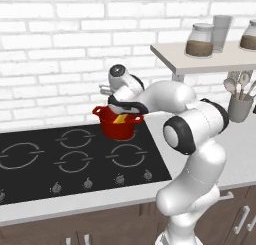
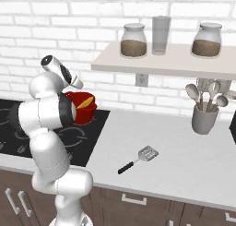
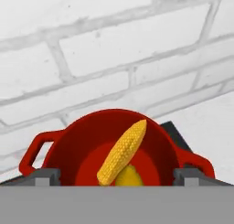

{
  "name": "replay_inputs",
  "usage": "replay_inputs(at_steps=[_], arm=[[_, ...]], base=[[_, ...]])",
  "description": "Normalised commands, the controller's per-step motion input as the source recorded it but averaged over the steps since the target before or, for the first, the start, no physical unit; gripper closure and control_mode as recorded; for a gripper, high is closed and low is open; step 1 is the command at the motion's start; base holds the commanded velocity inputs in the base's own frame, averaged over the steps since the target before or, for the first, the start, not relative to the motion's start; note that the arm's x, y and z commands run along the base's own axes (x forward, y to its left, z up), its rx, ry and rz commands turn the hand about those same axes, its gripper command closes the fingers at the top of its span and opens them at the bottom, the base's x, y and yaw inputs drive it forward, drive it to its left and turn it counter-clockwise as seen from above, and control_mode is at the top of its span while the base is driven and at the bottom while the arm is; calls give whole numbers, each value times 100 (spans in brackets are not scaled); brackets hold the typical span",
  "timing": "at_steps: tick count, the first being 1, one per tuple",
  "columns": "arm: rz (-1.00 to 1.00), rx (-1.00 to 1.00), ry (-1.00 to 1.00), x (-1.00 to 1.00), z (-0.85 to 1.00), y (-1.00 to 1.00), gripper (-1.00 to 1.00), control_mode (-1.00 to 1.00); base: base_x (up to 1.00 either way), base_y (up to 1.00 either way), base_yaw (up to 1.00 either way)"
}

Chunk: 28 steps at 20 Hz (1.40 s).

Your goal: Put the lemon and corn in the pot. Retrieve the spatula and lightly stir the vegetables in the pot.

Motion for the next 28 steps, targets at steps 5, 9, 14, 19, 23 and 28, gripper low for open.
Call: replay_inputs(at_steps=[5, 9, 14, 19, 23, 28], arm=[[-2, 14, 1, -52, 78, -53, -100, -100], [0, 5, 10, -65, 34, -67, -100, -100], [0, 0, 9, -89, 0, -69, -100, -100], [2, 0, 15, -68, 0, -73, -100, -100], [17, -1, 22, -36, 0, -73, -100, -100], [36, 0, 23, -26, 0, -56, -100, -100]], base=[[0, 0, 0], [0, 0, 0], [0, 0, 0], [0, 0, 0], [0, 0, 0], [0, 0, 0]])
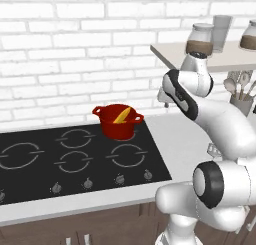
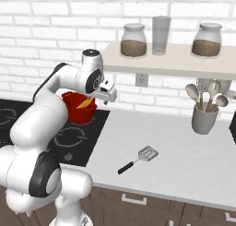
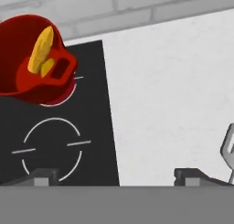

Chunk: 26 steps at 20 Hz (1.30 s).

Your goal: Put the lemon and corn in the pot. Retrieve the spatula and lightly stir the vegetables in the pot.

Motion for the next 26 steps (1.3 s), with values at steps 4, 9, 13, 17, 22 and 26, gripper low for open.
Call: replay_inputs(at_steps=[4, 9, 13, 17, 22, 26], arm=[[50, -3, 25, -20, -6, -38, -100, -100], [65, -13, 21, -15, -27, -22, -100, -100], [78, -18, 4, -23, -37, -17, -100, -100], [89, -15, -3, -48, -51, -9, -100, -100], [93, -5, -4, -42, -45, -12, -100, -100], [82, 2, 0, 0, -16, -24, -100, -100]], base=[[0, 0, 0], [0, 0, 0], [0, 0, 0], [0, 0, 0], [0, 0, 0], [0, 0, 0]])
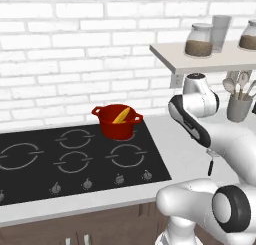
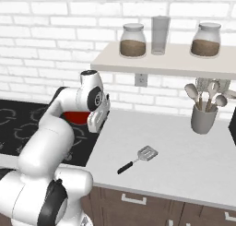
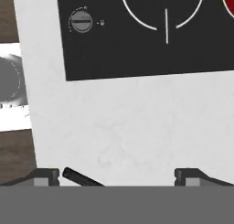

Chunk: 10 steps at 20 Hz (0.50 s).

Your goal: Put the lemon and corn in the pot. Retrieve the spatula and lightly stir the vegetables in the pot.

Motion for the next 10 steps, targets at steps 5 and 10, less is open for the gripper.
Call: replay_inputs(at_steps=[5, 10], arm=[[48, 1, 0, -4, -5, -18, -100, -100], [36, 0, 0, -16, -7, -18, -100, -100]], base=[[0, 0, 0], [0, 0, 0]])
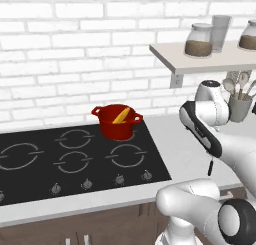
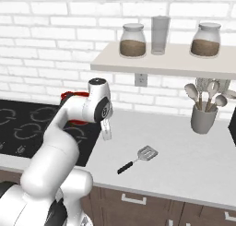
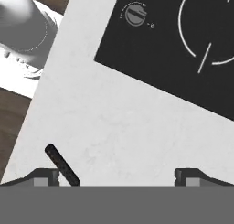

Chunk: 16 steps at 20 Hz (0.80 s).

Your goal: Put the lemon and corn in the pot. Retrieve the spatula and lightly stir the vegetables in the pot.

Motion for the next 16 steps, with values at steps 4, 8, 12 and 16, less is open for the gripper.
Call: replay_inputs(at_steps=[4, 8, 12, 16], arm=[[34, 0, 0, -62, -17, -15, -100, -100], [24, 0, -1, -71, -20, -15, -100, -100], [16, -3, -6, -46, -26, -15, -100, -100], [11, -5, -3, -11, -42, -6, -100, -100]], base=[[0, 0, 0], [0, 0, 0], [0, 0, 0], [0, 0, 0]])
